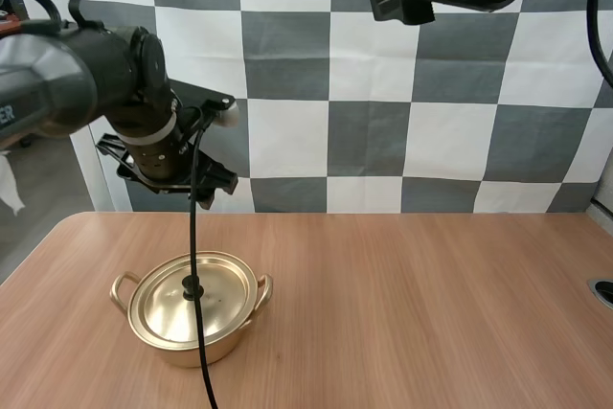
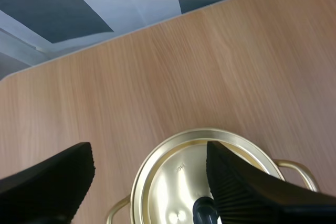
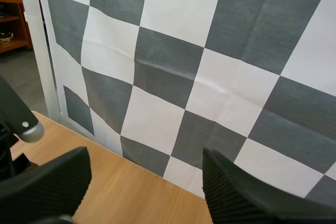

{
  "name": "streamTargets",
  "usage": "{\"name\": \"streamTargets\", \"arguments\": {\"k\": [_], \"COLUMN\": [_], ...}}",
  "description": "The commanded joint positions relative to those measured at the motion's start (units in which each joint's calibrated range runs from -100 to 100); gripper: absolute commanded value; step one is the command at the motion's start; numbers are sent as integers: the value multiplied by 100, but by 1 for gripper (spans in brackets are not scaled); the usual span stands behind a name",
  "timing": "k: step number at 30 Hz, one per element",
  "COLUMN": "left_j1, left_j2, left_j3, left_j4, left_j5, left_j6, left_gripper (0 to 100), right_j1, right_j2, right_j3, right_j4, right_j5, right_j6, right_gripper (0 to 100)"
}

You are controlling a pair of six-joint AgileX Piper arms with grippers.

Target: Open the pot, put the car inside, and close it

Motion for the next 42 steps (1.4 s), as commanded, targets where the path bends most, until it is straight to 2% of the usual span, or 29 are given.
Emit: {"name": "streamTargets", "arguments": {"k": [1,7,13,15,20,24,32,37,38,39,41,42], "left_j1": [5,5,5,5,5,5,5,5,5,5,5,5], "left_j2": [-1,-13,-13,-13,-86,-346,-1393,-1733,-1788,-1820,-1956,-2034], "left_j3": [-349,-466,-672,-806,-1407,-1800,-1834,-1834,-1834,-1834,-1807,-1766], "left_j4": [18,649,694,709,807,807,686,471,499,511,515,526], "left_j5": [149,36,443,410,449,298,-1139,-1242,-1257,-1279,-1382,-1440], "left_j6": [-15,-352,-317,-317,-407,-464,-464,-443,-432,-432,-432,-432], "left_gripper": [100,100,100,100,100,100,100,100,97,87,58,47], "right_j1": [-1,-1,-1,-1,-1,-1,-1,-1,-1,-1,-1,-1], "right_j2": [-6,-6,-6,-6,-6,-6,-10,-38,-37,-37,-37,-37], "right_j3": [1,1,-29,-78,-111,-111,-98,-98,-98,-98,-98,-98], "right_j4": [-95,-321,-387,-606,-1716,-2462,-2608,-2686,-2697,-2710,-2699,-2699], "right_j5": [1,1,1,1,-996,-1094,-1136,-1095,-1087,-1049,-1002,-969], "right_j6": [4,4,-6,67,927,1748,2133,2133,2133,2133,2133,2133], "right_gripper": [100,100,100,100,100,100,100,100,100,100,100,100]}}
